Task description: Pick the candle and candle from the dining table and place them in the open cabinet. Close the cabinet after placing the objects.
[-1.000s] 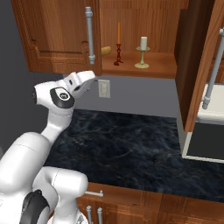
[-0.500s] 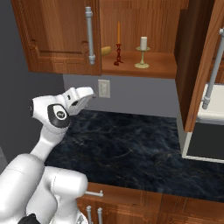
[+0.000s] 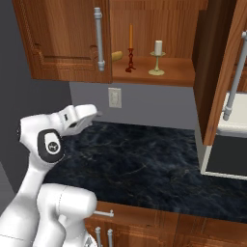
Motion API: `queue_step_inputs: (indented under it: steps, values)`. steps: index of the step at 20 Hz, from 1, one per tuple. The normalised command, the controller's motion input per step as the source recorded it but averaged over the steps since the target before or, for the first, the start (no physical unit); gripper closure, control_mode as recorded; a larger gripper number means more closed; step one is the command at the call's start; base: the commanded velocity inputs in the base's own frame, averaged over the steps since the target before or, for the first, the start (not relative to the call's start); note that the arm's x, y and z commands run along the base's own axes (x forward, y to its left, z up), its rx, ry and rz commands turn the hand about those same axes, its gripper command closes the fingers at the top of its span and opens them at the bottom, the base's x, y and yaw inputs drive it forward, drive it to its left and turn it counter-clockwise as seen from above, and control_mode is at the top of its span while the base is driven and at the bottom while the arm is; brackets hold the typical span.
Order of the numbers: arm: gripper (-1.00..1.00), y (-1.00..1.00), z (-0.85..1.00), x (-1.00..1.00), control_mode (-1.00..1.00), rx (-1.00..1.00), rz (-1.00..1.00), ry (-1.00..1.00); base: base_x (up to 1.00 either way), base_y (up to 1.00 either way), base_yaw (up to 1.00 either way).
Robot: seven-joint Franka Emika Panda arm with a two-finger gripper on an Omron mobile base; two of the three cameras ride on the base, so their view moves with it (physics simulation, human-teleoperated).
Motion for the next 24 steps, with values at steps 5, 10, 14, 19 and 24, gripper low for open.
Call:
queue_step_inputs:
  steps: [5, 10, 14, 19, 24]
  values:
    - [-1.00, 0.00, 0.42, -0.63, -1.00, 0.16, -0.11, 0.03, 0.00, 0.00, 0.00]
    - [-1.00, 0.00, 0.30, -0.70, -1.00, 0.20, -0.05, 0.04, 0.00, 0.00, 0.00]
    - [-1.00, 0.00, 0.00, -0.94, -1.00, 0.17, -0.02, -0.01, 0.00, 0.00, 0.00]
    - [-1.00, -0.01, 0.03, -0.91, -1.00, 0.21, -0.03, -0.02, 0.00, 0.00, 0.00]
    - [-1.00, -0.17, 0.07, -0.78, -1.00, 0.23, 0.00, 0.00, 0.00, 0.00, 0.00]
